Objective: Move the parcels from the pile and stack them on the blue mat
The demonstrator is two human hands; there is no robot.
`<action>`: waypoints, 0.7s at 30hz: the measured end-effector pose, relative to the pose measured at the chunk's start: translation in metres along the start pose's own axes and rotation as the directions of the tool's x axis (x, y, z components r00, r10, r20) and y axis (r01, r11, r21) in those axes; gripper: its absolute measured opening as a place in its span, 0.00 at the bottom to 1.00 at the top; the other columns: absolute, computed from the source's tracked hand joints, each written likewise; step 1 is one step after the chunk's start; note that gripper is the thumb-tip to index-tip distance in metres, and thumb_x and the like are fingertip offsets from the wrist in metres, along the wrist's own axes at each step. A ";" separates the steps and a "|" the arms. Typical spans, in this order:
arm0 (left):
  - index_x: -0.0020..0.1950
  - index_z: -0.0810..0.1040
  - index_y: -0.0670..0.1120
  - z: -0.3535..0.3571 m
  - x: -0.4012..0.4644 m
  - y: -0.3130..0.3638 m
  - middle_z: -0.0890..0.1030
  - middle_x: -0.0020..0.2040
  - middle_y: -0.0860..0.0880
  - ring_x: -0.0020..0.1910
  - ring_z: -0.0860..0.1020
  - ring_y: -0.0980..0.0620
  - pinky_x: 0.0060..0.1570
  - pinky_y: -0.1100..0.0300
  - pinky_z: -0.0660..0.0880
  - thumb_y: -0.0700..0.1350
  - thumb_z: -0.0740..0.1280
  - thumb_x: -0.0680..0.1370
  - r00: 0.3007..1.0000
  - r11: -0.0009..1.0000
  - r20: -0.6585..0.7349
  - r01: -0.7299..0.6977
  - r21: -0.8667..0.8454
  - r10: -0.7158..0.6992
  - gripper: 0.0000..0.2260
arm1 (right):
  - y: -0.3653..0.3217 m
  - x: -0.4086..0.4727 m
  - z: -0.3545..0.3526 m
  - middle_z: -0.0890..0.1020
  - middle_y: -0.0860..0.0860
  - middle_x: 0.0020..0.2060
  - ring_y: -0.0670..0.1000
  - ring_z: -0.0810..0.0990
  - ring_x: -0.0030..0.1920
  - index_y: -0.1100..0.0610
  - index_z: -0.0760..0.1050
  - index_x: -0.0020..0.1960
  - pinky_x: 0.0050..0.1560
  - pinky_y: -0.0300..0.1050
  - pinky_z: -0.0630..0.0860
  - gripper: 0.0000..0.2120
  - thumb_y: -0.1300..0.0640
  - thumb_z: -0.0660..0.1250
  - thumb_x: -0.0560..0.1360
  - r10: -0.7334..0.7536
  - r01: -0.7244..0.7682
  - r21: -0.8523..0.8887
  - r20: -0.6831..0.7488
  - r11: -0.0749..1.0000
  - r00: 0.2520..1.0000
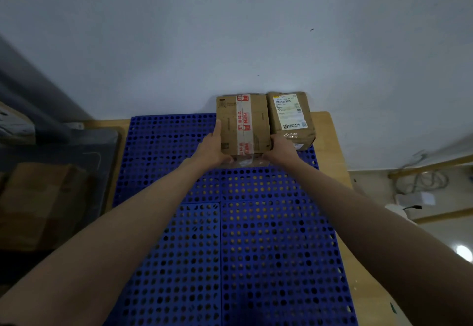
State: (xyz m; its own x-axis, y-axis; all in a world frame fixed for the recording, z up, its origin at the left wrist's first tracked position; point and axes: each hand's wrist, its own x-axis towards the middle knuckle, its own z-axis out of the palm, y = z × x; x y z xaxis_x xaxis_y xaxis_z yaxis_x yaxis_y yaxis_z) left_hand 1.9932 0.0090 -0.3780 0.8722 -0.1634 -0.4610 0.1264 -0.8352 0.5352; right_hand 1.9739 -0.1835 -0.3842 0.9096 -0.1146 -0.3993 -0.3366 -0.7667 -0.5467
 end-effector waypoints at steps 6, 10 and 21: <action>0.80 0.39 0.46 -0.006 0.009 -0.001 0.58 0.77 0.42 0.74 0.61 0.43 0.71 0.48 0.65 0.47 0.77 0.71 1.000 0.999 -0.006 -0.019 0.027 0.019 0.53 | -0.001 0.011 0.005 0.80 0.61 0.52 0.61 0.79 0.51 0.64 0.74 0.57 0.45 0.51 0.77 0.13 0.64 0.68 0.73 -0.019 0.014 -0.072 -0.060 0.997 0.998; 0.80 0.43 0.46 -0.010 0.013 0.000 0.61 0.76 0.43 0.73 0.63 0.43 0.70 0.46 0.66 0.46 0.78 0.69 0.999 0.999 -0.013 -0.030 0.022 0.031 0.53 | -0.003 0.014 0.007 0.78 0.61 0.51 0.61 0.78 0.50 0.64 0.72 0.55 0.44 0.52 0.77 0.10 0.65 0.66 0.74 -0.003 -0.007 -0.119 -0.084 0.993 0.996; 0.79 0.37 0.46 -0.013 0.012 0.009 0.62 0.76 0.41 0.71 0.67 0.41 0.67 0.48 0.69 0.47 0.77 0.71 0.999 0.995 0.006 0.032 0.092 -0.033 0.54 | -0.010 0.007 0.008 0.77 0.61 0.53 0.62 0.78 0.52 0.65 0.73 0.55 0.46 0.52 0.76 0.08 0.65 0.64 0.76 0.031 -0.041 -0.095 -0.102 0.995 0.994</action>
State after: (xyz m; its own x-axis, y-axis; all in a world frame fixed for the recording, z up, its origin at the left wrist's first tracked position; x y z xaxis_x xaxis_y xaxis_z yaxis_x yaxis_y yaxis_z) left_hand 2.0112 0.0061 -0.3697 0.8647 -0.1388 -0.4827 0.1104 -0.8850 0.4522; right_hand 1.9821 -0.1715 -0.3870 0.9187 -0.2023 -0.3392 -0.3491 -0.8177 -0.4577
